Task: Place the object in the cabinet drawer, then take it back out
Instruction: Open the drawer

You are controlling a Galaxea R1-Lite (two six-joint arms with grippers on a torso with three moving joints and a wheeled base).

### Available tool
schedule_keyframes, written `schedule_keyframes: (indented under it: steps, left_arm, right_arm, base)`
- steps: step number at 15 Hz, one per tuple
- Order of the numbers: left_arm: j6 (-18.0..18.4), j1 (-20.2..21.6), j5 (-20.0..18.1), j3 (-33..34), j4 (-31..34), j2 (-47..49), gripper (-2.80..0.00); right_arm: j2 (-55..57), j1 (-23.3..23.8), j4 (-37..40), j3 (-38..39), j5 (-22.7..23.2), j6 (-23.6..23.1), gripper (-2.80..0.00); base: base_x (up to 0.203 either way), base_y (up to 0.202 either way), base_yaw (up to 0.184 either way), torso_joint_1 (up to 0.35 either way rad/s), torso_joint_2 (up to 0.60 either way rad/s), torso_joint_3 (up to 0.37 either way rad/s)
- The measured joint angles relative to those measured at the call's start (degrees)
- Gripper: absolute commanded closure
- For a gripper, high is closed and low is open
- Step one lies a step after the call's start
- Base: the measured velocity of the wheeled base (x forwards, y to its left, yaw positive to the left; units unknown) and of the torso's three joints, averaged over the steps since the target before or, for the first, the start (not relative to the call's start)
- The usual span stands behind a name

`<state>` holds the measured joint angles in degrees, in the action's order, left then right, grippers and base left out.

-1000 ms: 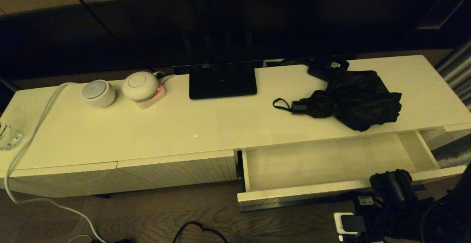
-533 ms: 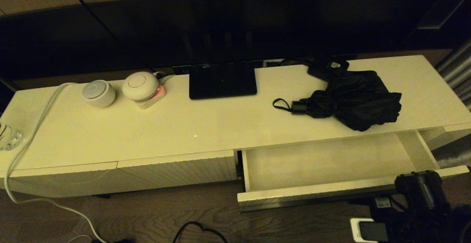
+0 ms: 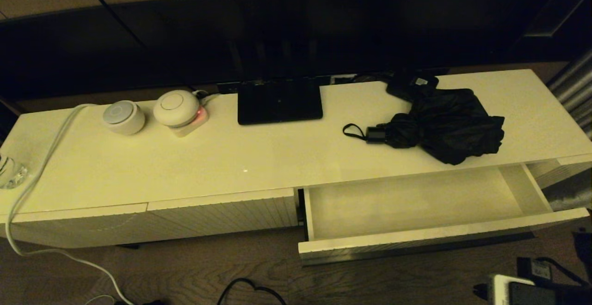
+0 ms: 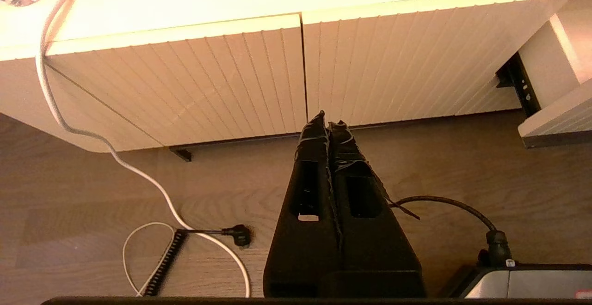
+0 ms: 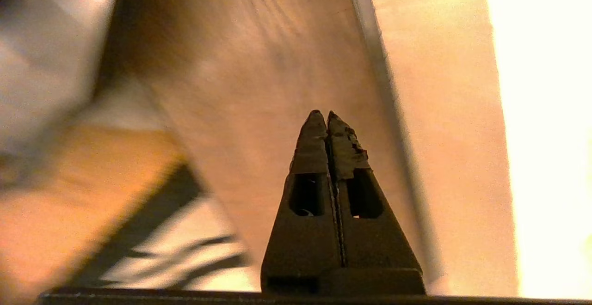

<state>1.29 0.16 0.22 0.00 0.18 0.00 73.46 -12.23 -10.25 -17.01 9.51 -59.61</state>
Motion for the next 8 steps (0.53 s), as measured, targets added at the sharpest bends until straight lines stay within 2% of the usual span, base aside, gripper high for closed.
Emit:
schedule_keyframes:
  steps: [2,5,8]
  left_arm:
    - [0.0,0.0,0.0,0.0,0.0,0.0,0.00]
    - [0.0,0.0,0.0,0.0,0.0,0.0,0.00]
    - [0.0,0.0,0.0,0.0,0.0,0.0,0.00]
  right_arm:
    - [-6.3,-0.3,12.2,-5.5,0.1,10.4,0.00]
    - [-12.7,-0.5,31.3,-13.5,0.0,29.2,0.00]
    - [-15.3,-0.4,42.6,-19.3,-0.3,48.0,0.00]
  base:
    - [0.000,0.000,0.000,0.000,0.00,0.000]
    - [0.000,0.000,0.000,0.000,0.00,0.000]
    - [0.000,0.000,0.000,0.000,0.00,0.000]
